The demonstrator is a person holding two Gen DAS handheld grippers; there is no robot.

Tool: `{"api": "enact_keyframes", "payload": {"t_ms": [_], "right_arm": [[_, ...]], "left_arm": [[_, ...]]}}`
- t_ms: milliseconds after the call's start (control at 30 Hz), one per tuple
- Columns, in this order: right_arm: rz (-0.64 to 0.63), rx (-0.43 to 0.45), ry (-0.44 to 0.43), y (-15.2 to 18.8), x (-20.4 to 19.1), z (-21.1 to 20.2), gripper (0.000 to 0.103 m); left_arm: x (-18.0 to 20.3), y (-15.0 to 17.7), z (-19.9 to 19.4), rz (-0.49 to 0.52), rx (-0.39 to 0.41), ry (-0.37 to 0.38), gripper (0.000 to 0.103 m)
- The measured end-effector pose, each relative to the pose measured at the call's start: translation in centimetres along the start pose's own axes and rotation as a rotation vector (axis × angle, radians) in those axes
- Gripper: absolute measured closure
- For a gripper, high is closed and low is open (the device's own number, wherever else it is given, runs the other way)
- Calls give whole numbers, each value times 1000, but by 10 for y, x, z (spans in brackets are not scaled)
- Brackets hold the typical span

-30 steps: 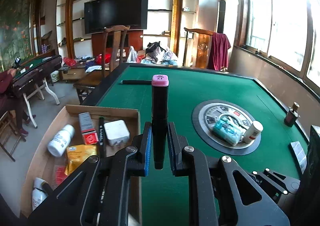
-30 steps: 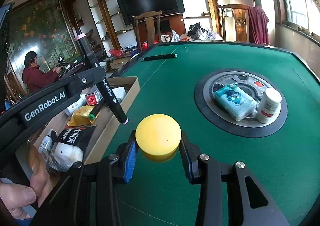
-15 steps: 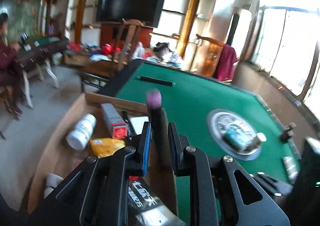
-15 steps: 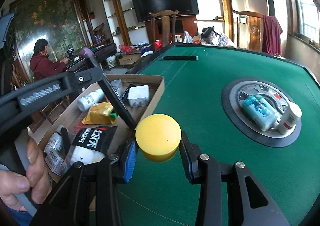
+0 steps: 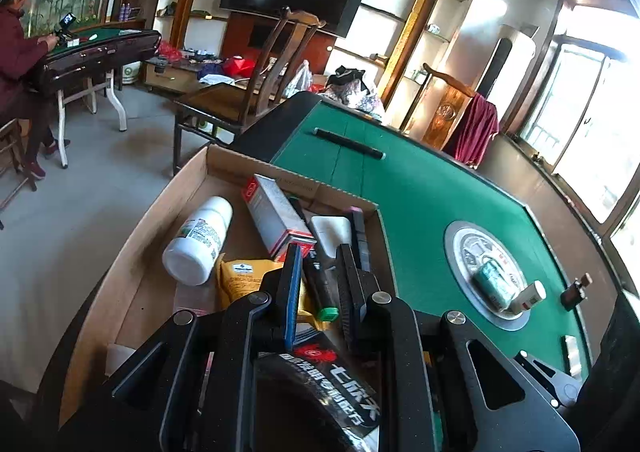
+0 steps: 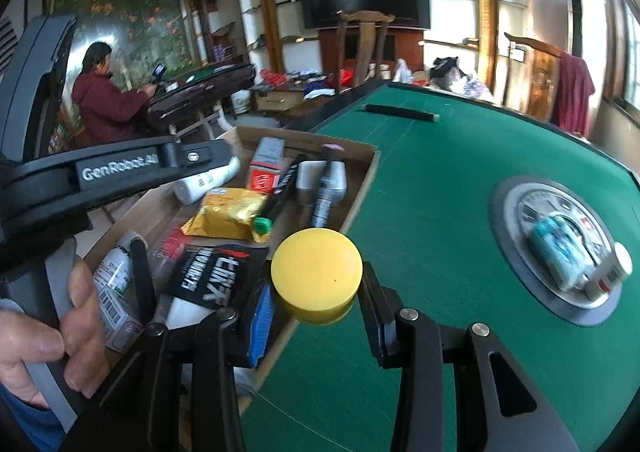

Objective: Organize objects
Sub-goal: 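Open the left tool to drop the marker while the right tool releases the yellow jar in the tray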

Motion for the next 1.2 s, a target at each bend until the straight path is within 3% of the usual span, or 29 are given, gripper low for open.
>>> {"api": "enact_keyframes", "payload": {"t_ms": [333, 433, 733, 933, 1033, 1200], "right_arm": [[-72, -91, -17, -6, -29, 40, 64], [-58, -153, -56, -5, -34, 57, 64], [-68, -200, -10, -22, -34, 86, 63], [-66, -185, -62, -22, -39, 71, 63], [-76, -138, -73, -22, -39, 53, 53], [-69, -93, -91, -18, -35, 33, 52]], "left_arm": [[-22, -3, -4, -35, 43, -107, 86], [-26, -5, -6, -51, 53, -122, 86], [-37, -4, -4, -71, 48, -139, 86], [-40, -5, -5, -76, 51, -140, 86], [-40, -4, -4, -79, 50, -140, 86], [-37, -3, -4, -65, 57, -158, 86]]}}
Point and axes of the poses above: each gripper's, at about its wrist camera, not at the fingertips, and z roughly the way its jaws point, x to its right, y to its underside, the point moved 7 cm from there along z, roughly the way its jaws point, and after that the axes turned 10 degrees about -x, right-handed, at the moved point
